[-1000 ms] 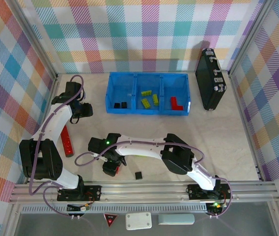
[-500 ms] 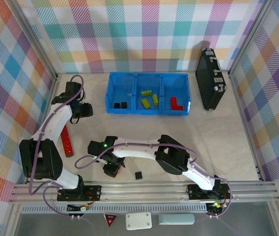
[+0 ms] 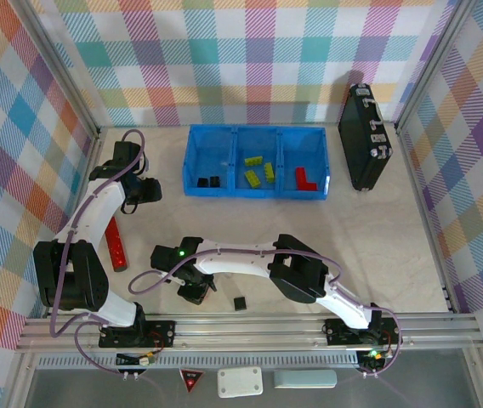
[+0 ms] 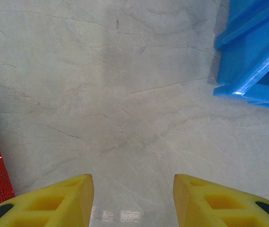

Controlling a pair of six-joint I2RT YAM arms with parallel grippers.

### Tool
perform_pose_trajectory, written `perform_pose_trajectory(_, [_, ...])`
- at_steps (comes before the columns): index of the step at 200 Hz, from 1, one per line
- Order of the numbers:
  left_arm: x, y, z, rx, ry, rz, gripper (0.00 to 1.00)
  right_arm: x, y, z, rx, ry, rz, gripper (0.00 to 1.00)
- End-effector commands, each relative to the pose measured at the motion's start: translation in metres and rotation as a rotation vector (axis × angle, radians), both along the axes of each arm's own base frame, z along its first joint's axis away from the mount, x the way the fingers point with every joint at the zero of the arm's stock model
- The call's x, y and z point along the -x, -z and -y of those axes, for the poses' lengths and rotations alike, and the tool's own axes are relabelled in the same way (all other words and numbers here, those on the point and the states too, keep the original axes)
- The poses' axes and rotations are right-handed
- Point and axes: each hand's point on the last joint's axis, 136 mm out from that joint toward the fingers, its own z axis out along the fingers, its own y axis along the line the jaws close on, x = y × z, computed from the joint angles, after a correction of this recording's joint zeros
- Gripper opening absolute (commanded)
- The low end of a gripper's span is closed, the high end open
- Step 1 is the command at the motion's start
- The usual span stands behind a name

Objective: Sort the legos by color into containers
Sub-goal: Pick up the lego from the bottom-center of the table.

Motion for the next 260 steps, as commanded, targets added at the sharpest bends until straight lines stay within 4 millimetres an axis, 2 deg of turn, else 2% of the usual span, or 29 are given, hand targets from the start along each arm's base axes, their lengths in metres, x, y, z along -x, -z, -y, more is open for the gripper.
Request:
perform_pose_trajectory(1, [0.001,-0.008,-0.001,0.013,-0.009,0.002,0.48,0.005,-0.028,-0.009,-0.067,-0.02,-0.001,0.31])
perform_pose_trajectory(48, [0.001,-0.008,0.0,0.015,-0.007,0.0,0.48,0.0,-0.036,0.003,-0.061,-0.031,0.037,0.3])
perform_pose_trajectory(118, [0.001,-0.007,0.001,0.02,-0.004,-0.001,0.48,-0.041,-0.036,0.047,-0.034,0.076,0.064,0.29])
perform_pose_trajectory(186, [0.001,-0.006,0.002,0.025,-0.002,-0.006,0.48,-0.094,-0.027,0.114,-0.01,0.276,0.06,0.29])
perform_pose_trajectory(260, [0.0,-0.003,0.003,0.031,-0.001,-0.014,0.48,-0.147,-0.032,0.191,0.021,0.515,0.077,0.29])
